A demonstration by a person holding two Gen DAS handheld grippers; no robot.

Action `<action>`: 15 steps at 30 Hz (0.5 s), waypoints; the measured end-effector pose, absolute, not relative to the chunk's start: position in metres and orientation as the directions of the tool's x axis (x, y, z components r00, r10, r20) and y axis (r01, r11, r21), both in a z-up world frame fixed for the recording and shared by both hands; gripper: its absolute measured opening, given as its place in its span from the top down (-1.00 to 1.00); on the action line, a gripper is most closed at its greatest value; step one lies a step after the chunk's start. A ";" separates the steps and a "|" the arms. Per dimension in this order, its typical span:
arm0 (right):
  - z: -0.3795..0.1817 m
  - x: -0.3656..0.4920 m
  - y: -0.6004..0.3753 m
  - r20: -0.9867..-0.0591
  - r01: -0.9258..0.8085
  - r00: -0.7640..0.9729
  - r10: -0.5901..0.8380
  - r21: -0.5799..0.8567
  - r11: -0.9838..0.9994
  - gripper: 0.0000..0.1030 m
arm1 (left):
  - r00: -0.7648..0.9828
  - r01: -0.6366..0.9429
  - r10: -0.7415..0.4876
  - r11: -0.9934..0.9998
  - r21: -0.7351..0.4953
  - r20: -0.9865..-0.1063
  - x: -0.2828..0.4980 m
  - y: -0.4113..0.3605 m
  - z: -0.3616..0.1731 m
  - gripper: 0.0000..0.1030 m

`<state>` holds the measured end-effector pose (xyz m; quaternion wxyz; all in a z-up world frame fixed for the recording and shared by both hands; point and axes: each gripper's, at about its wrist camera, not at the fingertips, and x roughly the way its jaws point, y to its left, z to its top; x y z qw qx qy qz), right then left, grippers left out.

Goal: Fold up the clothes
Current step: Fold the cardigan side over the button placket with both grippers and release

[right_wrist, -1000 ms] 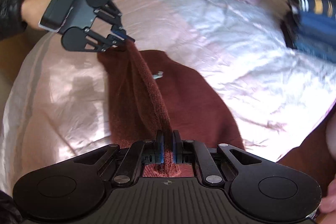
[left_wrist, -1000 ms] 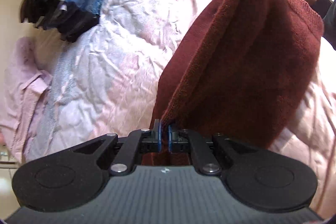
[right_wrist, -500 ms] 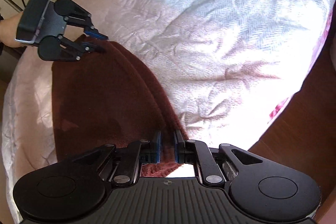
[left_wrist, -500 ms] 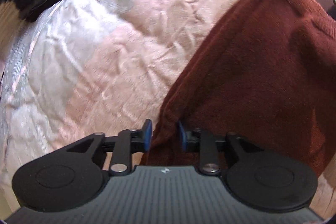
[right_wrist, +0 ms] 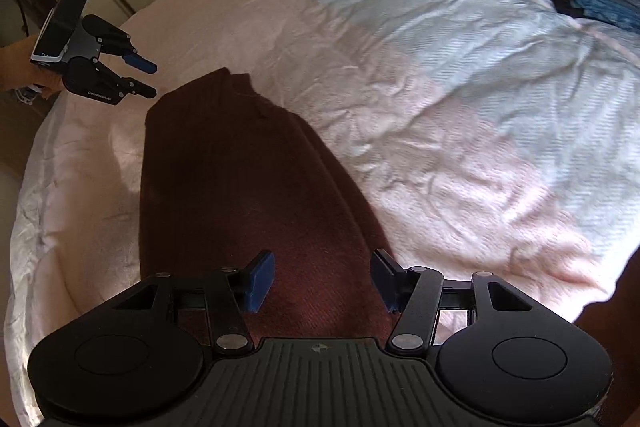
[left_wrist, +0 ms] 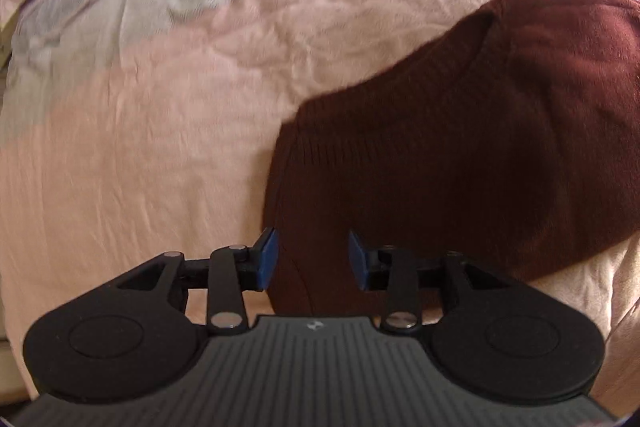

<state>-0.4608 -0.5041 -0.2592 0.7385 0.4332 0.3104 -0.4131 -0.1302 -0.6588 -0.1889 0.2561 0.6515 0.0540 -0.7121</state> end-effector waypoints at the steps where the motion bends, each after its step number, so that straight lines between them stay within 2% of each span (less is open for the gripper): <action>1: -0.263 -0.454 -0.510 -0.813 0.873 0.476 -0.335 0.391 0.290 -0.11 | -0.033 0.453 -0.288 -0.858 0.243 -0.957 -0.125 -0.656 -0.196 0.32; 9: -0.302 -0.429 -0.536 -0.835 0.877 0.462 -0.299 0.381 0.292 -0.11 | -0.105 0.570 -0.282 -0.803 0.175 -0.954 -0.094 -0.657 -0.266 0.26; 12: -0.320 -0.430 -0.541 -0.856 0.888 0.437 -0.276 0.362 0.283 -0.10 | -0.143 0.622 -0.284 -0.771 0.137 -0.948 -0.083 -0.662 -0.271 0.14; 15: -0.317 -0.431 -0.537 -0.886 0.915 0.372 -0.276 0.299 0.272 -0.10 | -0.138 0.634 -0.301 -0.759 0.150 -0.944 -0.078 -0.660 -0.257 0.18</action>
